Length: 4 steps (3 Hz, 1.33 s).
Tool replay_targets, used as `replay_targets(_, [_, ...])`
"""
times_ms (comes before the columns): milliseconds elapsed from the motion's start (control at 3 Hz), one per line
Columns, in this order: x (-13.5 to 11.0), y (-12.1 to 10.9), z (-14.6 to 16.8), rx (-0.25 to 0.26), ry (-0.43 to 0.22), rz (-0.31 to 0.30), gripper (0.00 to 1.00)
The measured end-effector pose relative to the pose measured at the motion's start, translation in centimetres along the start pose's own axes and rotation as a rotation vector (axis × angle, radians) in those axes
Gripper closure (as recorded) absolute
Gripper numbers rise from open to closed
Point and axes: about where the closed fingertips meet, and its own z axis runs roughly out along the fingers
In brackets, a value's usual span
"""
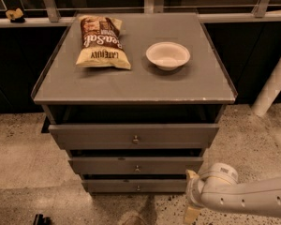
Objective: Open middle drawer
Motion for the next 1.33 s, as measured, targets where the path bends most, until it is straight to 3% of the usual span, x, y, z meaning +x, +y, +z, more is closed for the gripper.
replay_targets(333, [-1.1, -0.6, 1.7, 0.024, -0.003, 0.062, 0.0])
replay_targets(667, [-2.3, 0.2, 4.8, 0.014, -0.012, 0.154, 0.0])
replay_targets(1000, [-2.3, 0.2, 4.8, 0.014, -0.012, 0.154, 0.0])
replay_targets(1333, [-2.5, -0.5, 4.0, 0.065, -0.034, 0.141, 0.0])
